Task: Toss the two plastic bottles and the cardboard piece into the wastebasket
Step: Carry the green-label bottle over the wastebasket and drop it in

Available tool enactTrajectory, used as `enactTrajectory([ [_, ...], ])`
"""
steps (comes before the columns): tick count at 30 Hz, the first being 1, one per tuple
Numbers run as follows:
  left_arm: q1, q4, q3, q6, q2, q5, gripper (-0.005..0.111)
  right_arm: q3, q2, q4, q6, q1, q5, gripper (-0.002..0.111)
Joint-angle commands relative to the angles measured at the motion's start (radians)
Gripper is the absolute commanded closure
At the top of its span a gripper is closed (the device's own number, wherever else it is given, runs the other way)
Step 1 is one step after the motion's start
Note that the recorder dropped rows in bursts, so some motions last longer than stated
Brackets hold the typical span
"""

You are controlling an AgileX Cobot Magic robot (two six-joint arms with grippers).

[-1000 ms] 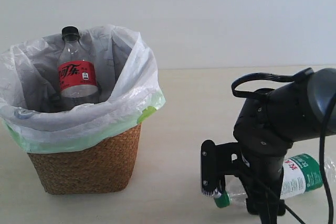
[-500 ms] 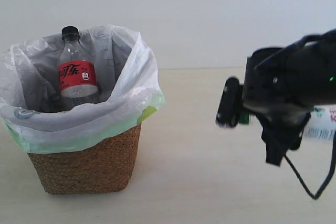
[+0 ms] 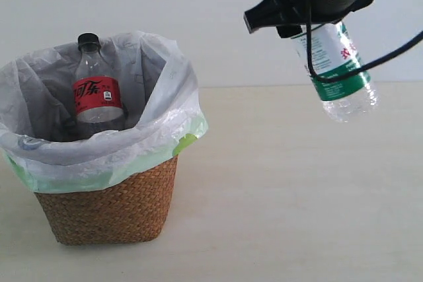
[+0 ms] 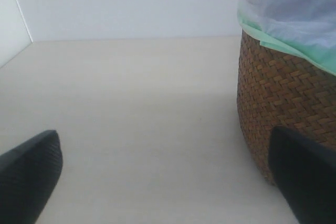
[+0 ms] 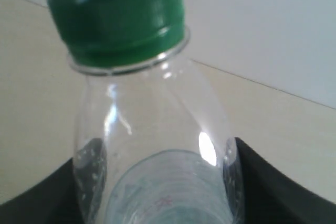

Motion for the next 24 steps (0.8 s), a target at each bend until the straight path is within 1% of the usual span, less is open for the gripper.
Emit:
enactTrajectory([
  [1,0.004,-0.002,-0.004,-0.009,-0.003,-0.006,-0.001,-0.038,0.044,0.023,0.015,-0.002,0.005,0.108],
  [4,0.004,-0.002,-0.004,-0.009,-0.003,-0.006,-0.001,-0.038,0.064,0.066,0.004,-0.002,0.010,0.108],
  [7,0.004,-0.002,-0.004,-0.009,-0.003,-0.006,-0.001,-0.042,0.064,0.192,-0.004,-0.002,-0.062,0.108],
  [11,0.004,-0.002,-0.004,-0.009,-0.003,-0.006,-0.001,-0.075,0.062,0.453,-0.149,-0.002,-0.197,0.108],
  [12,0.004,-0.002,-0.004,-0.009,-0.003,-0.006,-0.001,-0.087,0.062,0.500,-0.187,-0.002,-0.214,0.108],
  [14,0.004,-0.002,-0.004,-0.009,-0.003,-0.006,-0.001,-0.106,0.062,0.534,-0.216,-0.002,-0.222,0.108],
  [16,0.004,-0.002,-0.004,-0.009,-0.003,-0.006,-0.001,-0.118,0.062,0.535,-0.231,-0.002,-0.203,0.108],
  [18,0.004,-0.002,-0.004,-0.009,-0.003,-0.006,-0.001,-0.121,0.062,0.496,-0.240,-0.002,-0.163,0.108],
  [21,0.004,-0.002,-0.004,-0.009,-0.003,-0.006,-0.001,-0.121,0.062,0.381,-0.240,-0.002,-0.065,0.108],
  [24,0.004,-0.002,-0.004,-0.009,-0.003,-0.006,-0.001,-0.121,0.064,0.217,-0.189,-0.002,0.061,0.108],
])
